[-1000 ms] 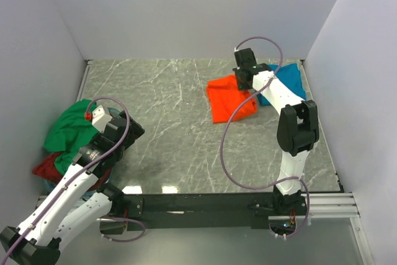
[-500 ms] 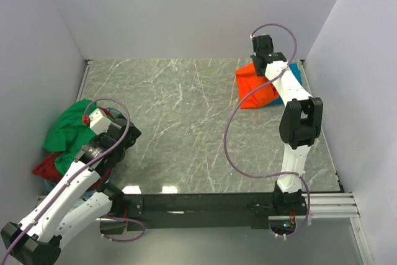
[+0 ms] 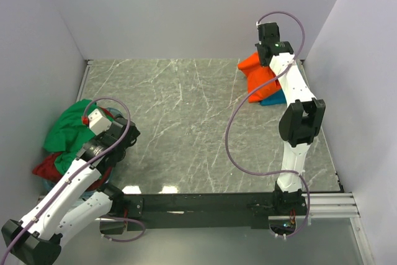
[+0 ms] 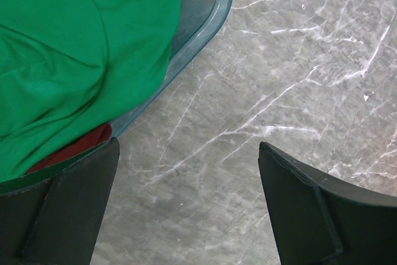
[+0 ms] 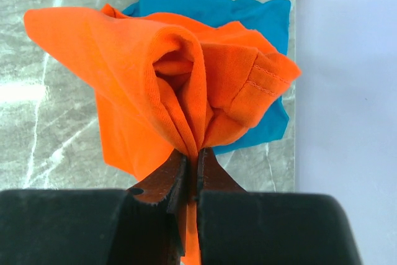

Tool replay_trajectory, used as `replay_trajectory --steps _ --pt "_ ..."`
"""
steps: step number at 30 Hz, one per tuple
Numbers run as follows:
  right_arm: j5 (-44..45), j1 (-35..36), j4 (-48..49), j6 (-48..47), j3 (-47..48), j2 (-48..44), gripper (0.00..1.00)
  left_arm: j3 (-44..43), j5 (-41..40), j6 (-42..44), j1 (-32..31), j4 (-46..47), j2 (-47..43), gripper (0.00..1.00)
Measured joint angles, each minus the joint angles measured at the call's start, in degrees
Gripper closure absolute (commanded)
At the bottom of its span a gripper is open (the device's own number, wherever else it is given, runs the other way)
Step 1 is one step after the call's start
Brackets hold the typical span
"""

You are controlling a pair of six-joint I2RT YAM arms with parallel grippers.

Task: Fold and stack the t-shirts
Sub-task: Neatly place the folded tshirt to the corner

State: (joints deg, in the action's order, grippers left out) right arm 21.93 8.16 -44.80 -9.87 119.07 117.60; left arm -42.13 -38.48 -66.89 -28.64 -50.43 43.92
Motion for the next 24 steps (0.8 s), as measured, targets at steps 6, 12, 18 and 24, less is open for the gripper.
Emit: replay_trajectory --steps 6,12,18,24 --pt "-0.39 -0.87 -2.75 0.04 0.68 0.0 1.0 0.0 0.0 0.0 0.0 0.0 0.2 0.0" --pt "-0.7 -2.91 -3.69 0.0 0.96 0.0 1.0 0.0 -0.02 0.0 0.0 0.0 0.22 0.01" --pt "-1.73 -5.44 -3.74 -0.04 3.89 1.57 1.0 0.0 -0.42 0.0 0.0 0.02 1.53 0.01" --pt "-4.87 -8.5 -1.84 -0.92 5.09 4.55 1.0 0.0 -0.52 -0.02 0.0 -0.04 3.15 0.0"
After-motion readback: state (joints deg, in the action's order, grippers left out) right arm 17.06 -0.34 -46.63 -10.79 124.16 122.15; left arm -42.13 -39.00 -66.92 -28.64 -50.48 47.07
